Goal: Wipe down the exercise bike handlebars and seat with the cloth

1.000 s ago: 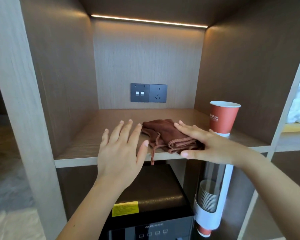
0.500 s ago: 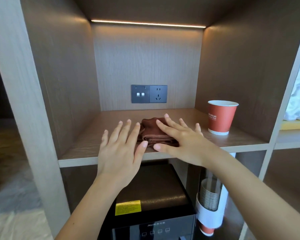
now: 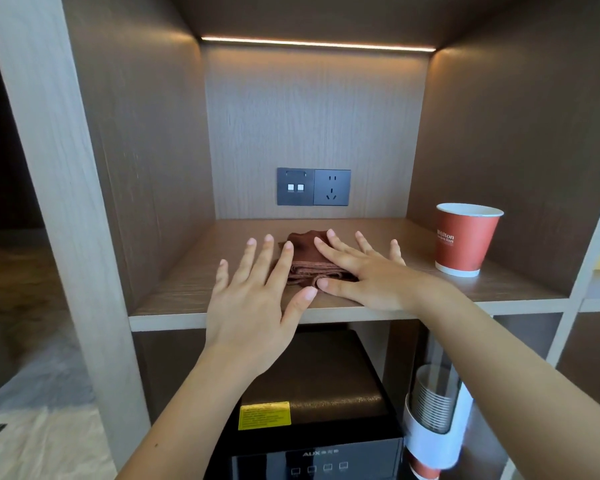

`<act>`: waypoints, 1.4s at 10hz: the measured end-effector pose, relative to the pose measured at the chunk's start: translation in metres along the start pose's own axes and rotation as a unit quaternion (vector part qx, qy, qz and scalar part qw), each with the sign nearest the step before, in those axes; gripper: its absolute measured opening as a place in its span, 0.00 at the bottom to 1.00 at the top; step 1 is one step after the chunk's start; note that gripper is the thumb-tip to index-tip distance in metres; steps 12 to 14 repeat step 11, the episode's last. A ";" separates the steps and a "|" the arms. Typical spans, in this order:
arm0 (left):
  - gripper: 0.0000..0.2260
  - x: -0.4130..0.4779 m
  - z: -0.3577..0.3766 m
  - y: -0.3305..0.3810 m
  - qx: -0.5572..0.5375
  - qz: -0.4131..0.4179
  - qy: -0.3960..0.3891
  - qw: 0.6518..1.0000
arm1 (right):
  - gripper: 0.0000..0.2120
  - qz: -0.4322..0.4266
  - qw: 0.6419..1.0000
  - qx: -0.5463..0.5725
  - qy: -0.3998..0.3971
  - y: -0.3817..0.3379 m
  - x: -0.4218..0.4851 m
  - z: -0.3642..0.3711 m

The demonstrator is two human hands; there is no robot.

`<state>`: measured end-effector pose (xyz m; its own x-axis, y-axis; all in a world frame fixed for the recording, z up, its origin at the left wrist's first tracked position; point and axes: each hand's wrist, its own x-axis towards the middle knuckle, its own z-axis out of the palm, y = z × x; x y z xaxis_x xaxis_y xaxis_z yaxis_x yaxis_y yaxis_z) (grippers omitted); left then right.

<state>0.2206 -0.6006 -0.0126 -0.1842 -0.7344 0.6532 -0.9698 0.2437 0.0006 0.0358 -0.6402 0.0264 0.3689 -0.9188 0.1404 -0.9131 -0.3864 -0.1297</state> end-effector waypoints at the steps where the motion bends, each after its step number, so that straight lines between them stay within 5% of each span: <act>1: 0.38 0.000 0.000 0.001 0.000 -0.006 -0.001 1.000 | 0.30 0.018 1.000 -0.003 -0.006 -0.004 0.008 0.001; 3: 0.37 -0.001 0.000 0.001 0.008 -0.012 0.003 1.000 | 0.33 0.033 0.997 0.032 0.063 -0.012 -0.013 0.004; 5: 0.33 -0.004 -0.001 0.002 0.017 0.003 0.016 1.000 | 0.43 0.038 0.980 -0.112 0.160 -0.021 -0.050 0.033; 7: 0.31 -0.009 -0.004 0.004 0.013 -0.005 0.016 1.000 | 0.46 0.049 0.979 -0.104 0.168 -0.025 -0.044 0.032; 9: 0.31 -0.019 -0.003 0.008 -0.019 -0.047 -0.002 0.999 | 0.46 0.069 0.983 -0.054 0.159 -0.030 -0.064 0.032; 11: 0.30 -0.046 -0.013 0.022 -0.079 -0.062 0.014 0.995 | 0.32 0.070 0.978 -0.035 0.193 -0.028 -0.082 0.029; 14: 0.30 -0.046 -0.013 0.022 -0.079 -0.062 0.014 0.995 | 0.32 0.070 0.978 -0.035 0.193 -0.028 -0.082 0.029</act>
